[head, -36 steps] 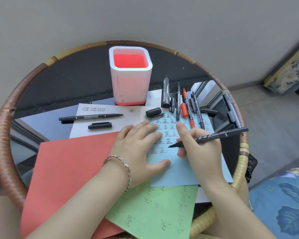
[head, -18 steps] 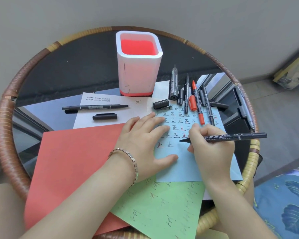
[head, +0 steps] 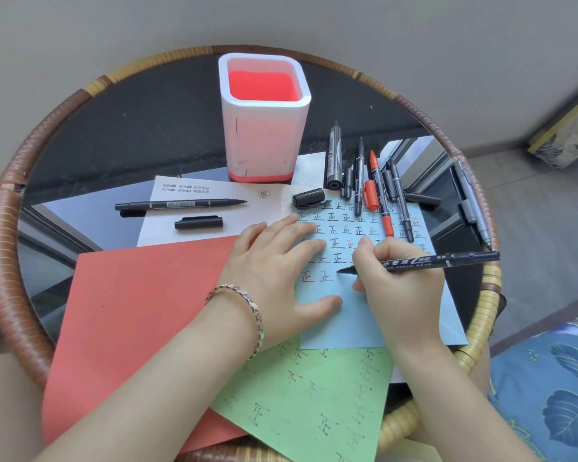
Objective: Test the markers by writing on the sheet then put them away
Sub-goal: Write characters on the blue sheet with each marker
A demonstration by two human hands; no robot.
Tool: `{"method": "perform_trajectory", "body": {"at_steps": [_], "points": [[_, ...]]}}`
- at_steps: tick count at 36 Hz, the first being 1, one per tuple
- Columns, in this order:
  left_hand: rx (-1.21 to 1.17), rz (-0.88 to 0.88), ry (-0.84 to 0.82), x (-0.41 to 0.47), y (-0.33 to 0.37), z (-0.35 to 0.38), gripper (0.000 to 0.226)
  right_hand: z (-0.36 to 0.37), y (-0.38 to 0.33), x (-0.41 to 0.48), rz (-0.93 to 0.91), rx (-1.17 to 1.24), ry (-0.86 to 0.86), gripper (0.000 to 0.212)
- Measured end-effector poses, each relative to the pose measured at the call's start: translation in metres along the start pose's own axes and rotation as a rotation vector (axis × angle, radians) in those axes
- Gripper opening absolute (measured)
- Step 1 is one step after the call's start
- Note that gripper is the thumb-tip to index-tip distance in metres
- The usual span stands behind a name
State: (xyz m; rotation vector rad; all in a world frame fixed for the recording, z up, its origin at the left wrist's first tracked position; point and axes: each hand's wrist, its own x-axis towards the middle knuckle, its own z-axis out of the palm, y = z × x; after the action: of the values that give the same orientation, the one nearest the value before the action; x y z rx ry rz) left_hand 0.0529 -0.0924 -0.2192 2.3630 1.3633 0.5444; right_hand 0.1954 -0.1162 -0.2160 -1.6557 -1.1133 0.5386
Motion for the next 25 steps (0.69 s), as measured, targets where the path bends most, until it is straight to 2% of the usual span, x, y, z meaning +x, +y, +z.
{"method": "perform_trajectory", "body": {"at_steps": [7, 25], "points": [[0.007, 0.002, 0.003, 0.0001, 0.0000, -0.0005, 0.064, -0.0014, -0.0009, 0.0001, 0.001, -0.013, 0.046, 0.036], [0.013, 0.003, 0.000, 0.0010, -0.0007, 0.0003, 0.064, -0.0038, 0.0006, 0.0009, 0.020, -0.003, 0.009, 0.033]]}}
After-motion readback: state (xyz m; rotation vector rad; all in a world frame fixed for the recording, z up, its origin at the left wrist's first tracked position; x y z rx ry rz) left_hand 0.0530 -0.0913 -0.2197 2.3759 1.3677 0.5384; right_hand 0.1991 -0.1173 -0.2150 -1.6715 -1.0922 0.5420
